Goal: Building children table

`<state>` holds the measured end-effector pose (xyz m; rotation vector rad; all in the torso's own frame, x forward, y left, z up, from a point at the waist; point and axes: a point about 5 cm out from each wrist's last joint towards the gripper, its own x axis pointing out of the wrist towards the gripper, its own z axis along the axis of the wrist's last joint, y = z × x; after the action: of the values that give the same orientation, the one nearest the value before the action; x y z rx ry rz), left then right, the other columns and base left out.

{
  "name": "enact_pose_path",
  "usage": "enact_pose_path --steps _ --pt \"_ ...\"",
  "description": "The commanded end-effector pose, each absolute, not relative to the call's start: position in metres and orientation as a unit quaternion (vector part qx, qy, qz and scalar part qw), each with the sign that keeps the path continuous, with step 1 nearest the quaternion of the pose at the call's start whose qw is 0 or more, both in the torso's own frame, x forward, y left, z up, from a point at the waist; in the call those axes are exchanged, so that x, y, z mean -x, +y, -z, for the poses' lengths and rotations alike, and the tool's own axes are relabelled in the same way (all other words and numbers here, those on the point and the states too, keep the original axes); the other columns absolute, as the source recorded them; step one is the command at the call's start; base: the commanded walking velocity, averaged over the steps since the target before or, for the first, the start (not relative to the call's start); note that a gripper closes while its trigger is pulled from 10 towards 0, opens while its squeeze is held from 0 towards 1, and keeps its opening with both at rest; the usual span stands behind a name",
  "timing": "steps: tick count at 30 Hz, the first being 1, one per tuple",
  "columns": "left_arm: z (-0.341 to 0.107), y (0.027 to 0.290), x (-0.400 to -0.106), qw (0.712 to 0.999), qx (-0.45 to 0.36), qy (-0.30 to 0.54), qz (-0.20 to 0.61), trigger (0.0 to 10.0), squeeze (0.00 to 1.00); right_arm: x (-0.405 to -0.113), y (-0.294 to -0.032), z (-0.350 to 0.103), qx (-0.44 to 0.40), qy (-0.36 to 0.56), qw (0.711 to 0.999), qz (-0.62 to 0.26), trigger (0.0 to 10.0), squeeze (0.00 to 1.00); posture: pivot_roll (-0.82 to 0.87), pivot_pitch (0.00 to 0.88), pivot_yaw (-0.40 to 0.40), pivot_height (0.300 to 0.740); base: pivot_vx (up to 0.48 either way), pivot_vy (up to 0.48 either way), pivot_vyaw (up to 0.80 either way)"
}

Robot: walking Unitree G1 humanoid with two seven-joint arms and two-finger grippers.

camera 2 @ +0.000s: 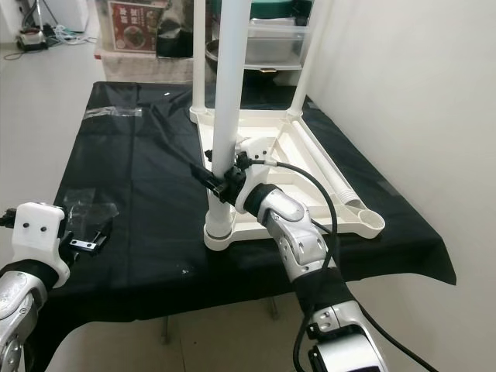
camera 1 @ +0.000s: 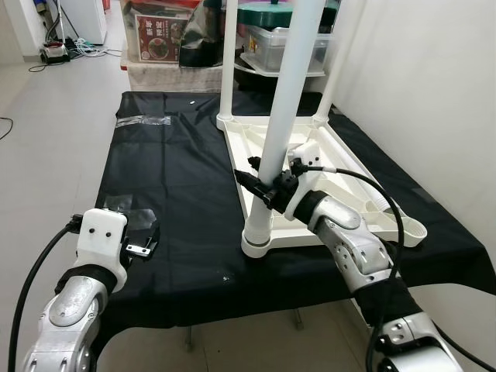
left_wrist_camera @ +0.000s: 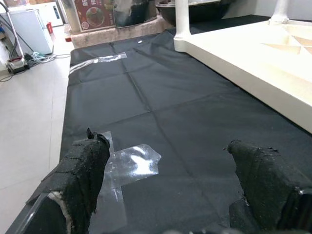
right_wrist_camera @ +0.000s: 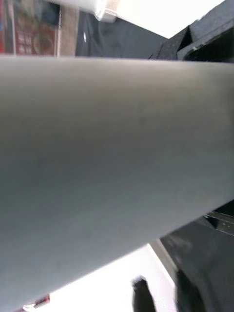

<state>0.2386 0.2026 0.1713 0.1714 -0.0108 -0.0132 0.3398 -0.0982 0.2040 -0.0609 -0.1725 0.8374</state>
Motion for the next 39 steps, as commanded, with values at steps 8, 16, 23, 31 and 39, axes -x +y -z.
enact_pose_path --steps 8,16,23,31,39 --pt "-0.169 0.199 -0.238 0.997 -0.073 0.0 0.01 10.0 0.0 -0.332 -0.096 -0.199 0.069 -0.092 0.896 -0.429 10.0 0.0 0.11 0.0 -0.119 0.74 0.0 0.0 0.0" --pt "-0.168 0.198 -0.239 0.998 -0.065 0.002 0.013 10.0 0.0 -0.327 -0.095 -0.193 0.078 -0.09 0.876 -0.468 10.0 0.0 0.11 0.0 -0.121 0.74 0.0 0.0 0.0" --pt "-0.166 0.199 -0.237 0.999 -0.049 0.004 0.008 10.0 0.0 -0.323 -0.094 -0.186 0.042 -0.066 0.86 -0.505 10.0 0.0 0.13 0.0 -0.131 0.74 0.0 0.0 0.0" --pt "-0.167 0.202 -0.234 0.999 -0.04 0.003 -0.003 10.0 0.0 -0.32 -0.09 -0.176 0.026 -0.049 0.842 -0.536 10.0 0.0 0.15 0.0 -0.143 0.74 0.0 0.0 0.0" --pt "-0.167 0.205 -0.234 0.999 -0.037 0.004 -0.012 10.0 0.0 -0.319 -0.085 -0.164 -0.01 -0.026 0.852 -0.523 10.0 0.0 0.15 0.0 -0.148 0.74 0.0 0.0 0.0"
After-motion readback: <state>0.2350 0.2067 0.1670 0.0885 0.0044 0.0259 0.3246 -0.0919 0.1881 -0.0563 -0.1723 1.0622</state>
